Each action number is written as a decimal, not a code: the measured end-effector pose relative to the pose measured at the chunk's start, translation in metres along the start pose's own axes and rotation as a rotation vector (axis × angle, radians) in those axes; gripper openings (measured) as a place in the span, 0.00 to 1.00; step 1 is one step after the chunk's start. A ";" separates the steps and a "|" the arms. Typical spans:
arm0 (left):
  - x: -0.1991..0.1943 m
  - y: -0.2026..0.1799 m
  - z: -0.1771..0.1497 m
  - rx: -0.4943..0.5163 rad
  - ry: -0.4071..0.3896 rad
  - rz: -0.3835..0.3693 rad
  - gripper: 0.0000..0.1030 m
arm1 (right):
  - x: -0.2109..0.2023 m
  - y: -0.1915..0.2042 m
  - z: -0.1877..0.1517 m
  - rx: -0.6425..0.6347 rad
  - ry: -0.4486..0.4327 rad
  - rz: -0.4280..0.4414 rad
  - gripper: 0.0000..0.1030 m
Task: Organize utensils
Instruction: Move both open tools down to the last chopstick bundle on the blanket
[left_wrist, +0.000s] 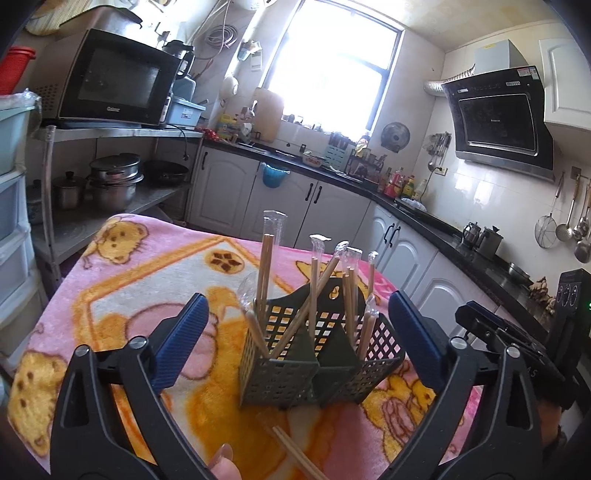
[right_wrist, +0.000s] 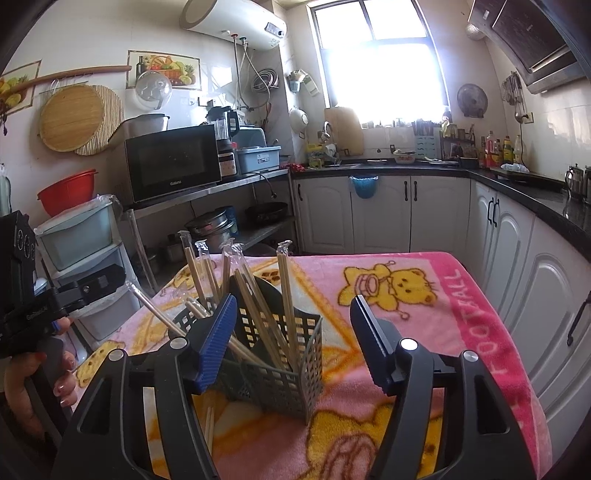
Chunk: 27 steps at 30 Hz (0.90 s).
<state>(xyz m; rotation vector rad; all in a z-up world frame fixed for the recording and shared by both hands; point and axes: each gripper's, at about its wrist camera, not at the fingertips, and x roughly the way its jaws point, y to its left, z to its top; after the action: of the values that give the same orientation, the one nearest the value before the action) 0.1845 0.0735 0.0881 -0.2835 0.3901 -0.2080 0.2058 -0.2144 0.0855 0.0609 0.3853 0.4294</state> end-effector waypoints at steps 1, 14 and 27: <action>-0.002 0.000 -0.001 -0.002 0.000 0.001 0.89 | -0.002 0.000 -0.001 0.003 0.002 0.002 0.60; -0.006 -0.002 -0.026 0.008 0.063 0.005 0.90 | -0.018 -0.003 -0.028 0.012 0.081 0.002 0.63; -0.005 0.003 -0.049 -0.003 0.116 0.015 0.90 | -0.023 -0.004 -0.056 0.012 0.152 -0.003 0.64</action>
<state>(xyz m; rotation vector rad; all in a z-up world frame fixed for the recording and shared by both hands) 0.1610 0.0664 0.0458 -0.2722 0.5076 -0.2103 0.1671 -0.2284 0.0411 0.0395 0.5377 0.4304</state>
